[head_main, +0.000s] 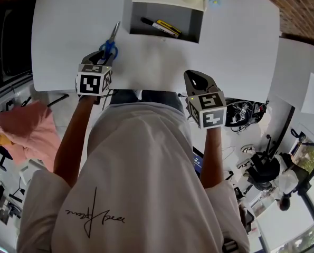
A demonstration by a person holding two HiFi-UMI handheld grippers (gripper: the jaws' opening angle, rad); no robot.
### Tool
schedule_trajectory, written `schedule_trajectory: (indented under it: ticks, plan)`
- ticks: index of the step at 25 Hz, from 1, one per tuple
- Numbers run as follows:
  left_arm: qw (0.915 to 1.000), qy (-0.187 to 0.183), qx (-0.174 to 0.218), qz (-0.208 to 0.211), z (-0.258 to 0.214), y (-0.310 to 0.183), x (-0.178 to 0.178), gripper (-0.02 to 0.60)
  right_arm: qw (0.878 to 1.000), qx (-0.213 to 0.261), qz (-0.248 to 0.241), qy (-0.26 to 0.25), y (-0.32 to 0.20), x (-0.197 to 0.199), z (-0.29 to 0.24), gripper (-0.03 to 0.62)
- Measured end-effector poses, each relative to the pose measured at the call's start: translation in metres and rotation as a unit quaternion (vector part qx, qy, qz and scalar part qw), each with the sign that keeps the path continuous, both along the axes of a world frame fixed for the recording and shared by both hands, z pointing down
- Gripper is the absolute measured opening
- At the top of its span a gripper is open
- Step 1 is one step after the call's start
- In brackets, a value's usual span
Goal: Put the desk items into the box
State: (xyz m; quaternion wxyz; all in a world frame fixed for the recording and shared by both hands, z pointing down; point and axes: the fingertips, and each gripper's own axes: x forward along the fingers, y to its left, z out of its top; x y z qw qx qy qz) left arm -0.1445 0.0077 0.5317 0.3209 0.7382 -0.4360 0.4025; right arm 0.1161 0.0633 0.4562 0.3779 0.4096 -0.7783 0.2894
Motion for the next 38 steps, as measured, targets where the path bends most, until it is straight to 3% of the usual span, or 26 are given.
schedule_trajectory:
  ticks: [11,16,21,30,38]
  plan:
    - [0.9997,-0.013,-0.017,0.010,0.008,-0.010,-0.003,0.124,1.000,-0.009,0.001,0.002,-0.001,0.005,0.001,0.028]
    - [0.9988,-0.040,-0.009,0.028,0.011,-0.010,-0.002,0.124,1.000,-0.009,-0.001,0.001,-0.003,0.003,0.002,0.028]
    - [0.9983,-0.043,0.003,0.039,0.011,-0.008,0.000,0.092,1.000,-0.008,-0.005,0.000,-0.002,-0.001,0.001,0.028]
    - [0.9999,0.000,-0.003,0.011,0.008,-0.005,0.000,0.089,1.000,-0.007,-0.003,0.002,0.005,-0.001,-0.001,0.028]
    - [0.9998,0.017,-0.002,-0.005,0.005,0.007,-0.007,0.087,1.000,-0.004,-0.006,0.001,0.009,-0.007,-0.002,0.028]
